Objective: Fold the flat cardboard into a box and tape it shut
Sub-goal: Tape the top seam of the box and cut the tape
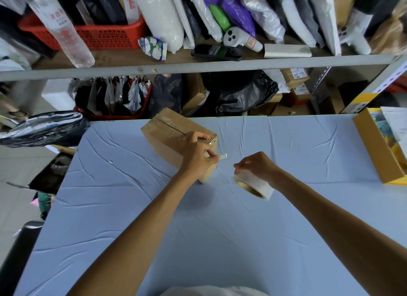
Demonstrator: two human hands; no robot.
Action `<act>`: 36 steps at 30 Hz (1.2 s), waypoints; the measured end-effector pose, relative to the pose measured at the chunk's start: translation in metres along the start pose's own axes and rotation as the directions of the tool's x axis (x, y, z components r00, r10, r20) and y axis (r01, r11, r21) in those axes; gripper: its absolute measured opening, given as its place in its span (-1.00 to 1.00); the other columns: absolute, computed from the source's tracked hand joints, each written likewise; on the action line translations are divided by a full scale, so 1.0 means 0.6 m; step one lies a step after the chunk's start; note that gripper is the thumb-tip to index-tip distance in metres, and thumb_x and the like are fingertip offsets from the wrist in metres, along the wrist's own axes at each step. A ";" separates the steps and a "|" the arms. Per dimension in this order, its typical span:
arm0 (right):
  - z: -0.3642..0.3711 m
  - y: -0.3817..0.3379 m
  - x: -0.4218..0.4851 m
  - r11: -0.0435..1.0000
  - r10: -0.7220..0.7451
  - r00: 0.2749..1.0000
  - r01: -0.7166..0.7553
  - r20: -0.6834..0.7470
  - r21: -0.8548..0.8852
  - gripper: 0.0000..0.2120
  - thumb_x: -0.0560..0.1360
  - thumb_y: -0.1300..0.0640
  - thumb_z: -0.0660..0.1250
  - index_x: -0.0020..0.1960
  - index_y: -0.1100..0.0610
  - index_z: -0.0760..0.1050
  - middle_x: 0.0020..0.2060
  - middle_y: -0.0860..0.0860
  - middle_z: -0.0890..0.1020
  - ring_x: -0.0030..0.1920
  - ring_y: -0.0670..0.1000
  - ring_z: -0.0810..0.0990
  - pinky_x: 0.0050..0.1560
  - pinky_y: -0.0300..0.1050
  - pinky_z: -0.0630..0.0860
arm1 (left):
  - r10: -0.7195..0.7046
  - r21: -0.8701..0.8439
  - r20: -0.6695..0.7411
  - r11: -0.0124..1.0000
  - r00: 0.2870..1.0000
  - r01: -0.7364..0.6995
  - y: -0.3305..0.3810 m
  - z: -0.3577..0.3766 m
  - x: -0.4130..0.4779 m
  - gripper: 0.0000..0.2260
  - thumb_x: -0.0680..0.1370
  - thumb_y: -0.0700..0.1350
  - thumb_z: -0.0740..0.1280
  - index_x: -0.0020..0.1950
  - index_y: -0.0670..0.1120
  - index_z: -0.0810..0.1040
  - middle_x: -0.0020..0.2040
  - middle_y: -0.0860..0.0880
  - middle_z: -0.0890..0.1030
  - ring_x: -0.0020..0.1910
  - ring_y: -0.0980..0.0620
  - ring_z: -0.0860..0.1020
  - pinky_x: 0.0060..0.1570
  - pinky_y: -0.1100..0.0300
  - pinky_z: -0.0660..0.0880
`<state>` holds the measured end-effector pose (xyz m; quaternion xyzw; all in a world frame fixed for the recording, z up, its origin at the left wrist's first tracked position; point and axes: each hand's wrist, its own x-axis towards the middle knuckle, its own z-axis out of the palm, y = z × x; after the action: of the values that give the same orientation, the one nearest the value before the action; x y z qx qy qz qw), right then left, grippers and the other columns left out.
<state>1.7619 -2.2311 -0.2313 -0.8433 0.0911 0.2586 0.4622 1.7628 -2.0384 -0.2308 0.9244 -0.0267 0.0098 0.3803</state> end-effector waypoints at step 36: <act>-0.002 0.076 -0.007 0.679 -0.310 0.950 0.255 0.046 -0.688 -0.83 0.56 -0.08 0.23 -0.03 -0.11 0.60 -0.01 -0.07 0.66 0.02 0.03 0.57 -0.13 -0.15 0.31 | 0.077 0.060 0.076 0.995 0.994 -0.082 -0.013 -0.020 -0.007 -0.91 0.35 -0.14 0.52 -0.31 -0.14 0.68 0.22 -0.05 0.43 0.32 -0.09 0.30 0.36 -0.05 0.13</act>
<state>1.7409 -2.2578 -0.2623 -0.9666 -0.1251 0.1678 0.1479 1.7592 -2.0245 -0.2278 0.9339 -0.0772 -0.0081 0.3491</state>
